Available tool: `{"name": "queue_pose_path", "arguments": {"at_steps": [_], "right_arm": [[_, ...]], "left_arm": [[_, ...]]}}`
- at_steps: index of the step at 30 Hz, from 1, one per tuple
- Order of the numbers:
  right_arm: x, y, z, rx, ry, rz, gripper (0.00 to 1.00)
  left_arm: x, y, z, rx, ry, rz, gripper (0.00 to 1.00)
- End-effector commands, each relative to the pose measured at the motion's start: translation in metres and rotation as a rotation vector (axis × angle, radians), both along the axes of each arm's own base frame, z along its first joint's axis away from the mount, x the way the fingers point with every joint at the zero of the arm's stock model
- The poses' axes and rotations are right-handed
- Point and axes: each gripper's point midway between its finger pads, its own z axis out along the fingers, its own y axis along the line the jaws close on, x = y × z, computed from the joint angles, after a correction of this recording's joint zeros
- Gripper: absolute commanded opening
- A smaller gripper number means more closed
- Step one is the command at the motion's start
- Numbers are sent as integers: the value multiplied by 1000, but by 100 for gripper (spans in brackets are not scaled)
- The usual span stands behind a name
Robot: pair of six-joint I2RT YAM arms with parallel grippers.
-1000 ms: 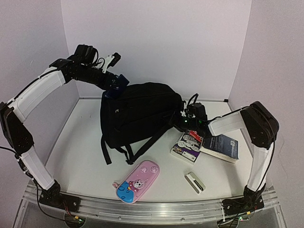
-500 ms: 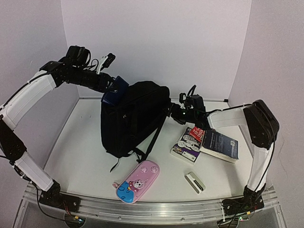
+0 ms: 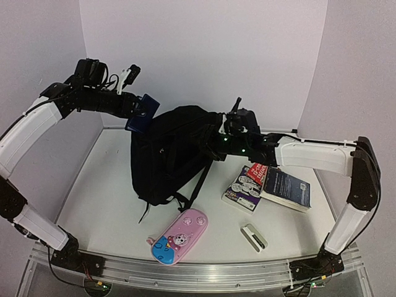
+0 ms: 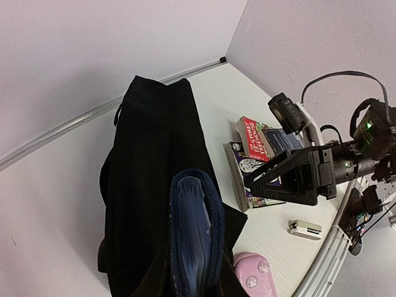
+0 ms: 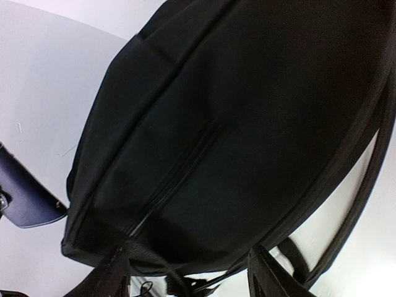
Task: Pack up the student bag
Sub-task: Adjust the student bag at the center of the board.
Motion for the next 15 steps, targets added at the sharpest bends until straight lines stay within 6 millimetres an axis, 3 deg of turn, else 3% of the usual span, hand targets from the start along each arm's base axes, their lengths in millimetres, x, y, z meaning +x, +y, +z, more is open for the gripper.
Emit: {"name": "queue_pose_path", "arguments": {"at_steps": [1, 15], "right_arm": [[4, 9, -5, 0, 59, -54, 59], [12, 43, -3, 12, 54, -30, 56]], "left_arm": [[-5, 1, 28, -57, -75, -1, 0], [-17, -2, 26, -75, -51, -51, 0]]}}
